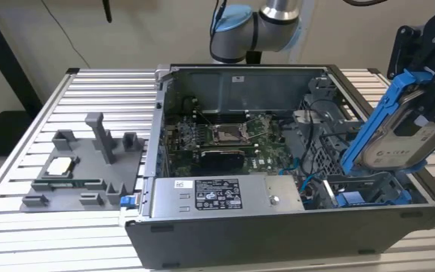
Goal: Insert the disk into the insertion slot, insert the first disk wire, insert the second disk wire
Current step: 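Insert the disk into the insertion slot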
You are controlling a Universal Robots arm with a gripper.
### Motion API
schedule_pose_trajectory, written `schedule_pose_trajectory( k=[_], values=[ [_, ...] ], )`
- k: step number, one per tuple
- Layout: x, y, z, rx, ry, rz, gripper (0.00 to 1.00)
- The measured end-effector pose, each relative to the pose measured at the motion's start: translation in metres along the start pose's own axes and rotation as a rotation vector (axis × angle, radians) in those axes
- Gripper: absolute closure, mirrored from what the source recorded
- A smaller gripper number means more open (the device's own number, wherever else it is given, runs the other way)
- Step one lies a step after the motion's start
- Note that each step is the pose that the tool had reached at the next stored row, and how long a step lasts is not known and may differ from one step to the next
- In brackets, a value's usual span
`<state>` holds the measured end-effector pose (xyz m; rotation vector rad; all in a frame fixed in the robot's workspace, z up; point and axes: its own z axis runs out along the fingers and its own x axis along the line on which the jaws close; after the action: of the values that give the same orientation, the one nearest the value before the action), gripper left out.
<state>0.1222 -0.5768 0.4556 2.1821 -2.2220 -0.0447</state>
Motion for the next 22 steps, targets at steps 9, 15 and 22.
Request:
schedule_pose_trajectory(
  k=[9,15,22],
  values=[
    [-0.0001,-0.0016,0.0138,-0.0002,-0.0102,-0.001,0.67],
    [-0.0001,-0.0031,0.0227,-0.0003,-0.0132,-0.001,0.67],
    [0.0,-0.0037,0.0341,-0.0003,-0.017,-0.001,0.67]
  ],
)
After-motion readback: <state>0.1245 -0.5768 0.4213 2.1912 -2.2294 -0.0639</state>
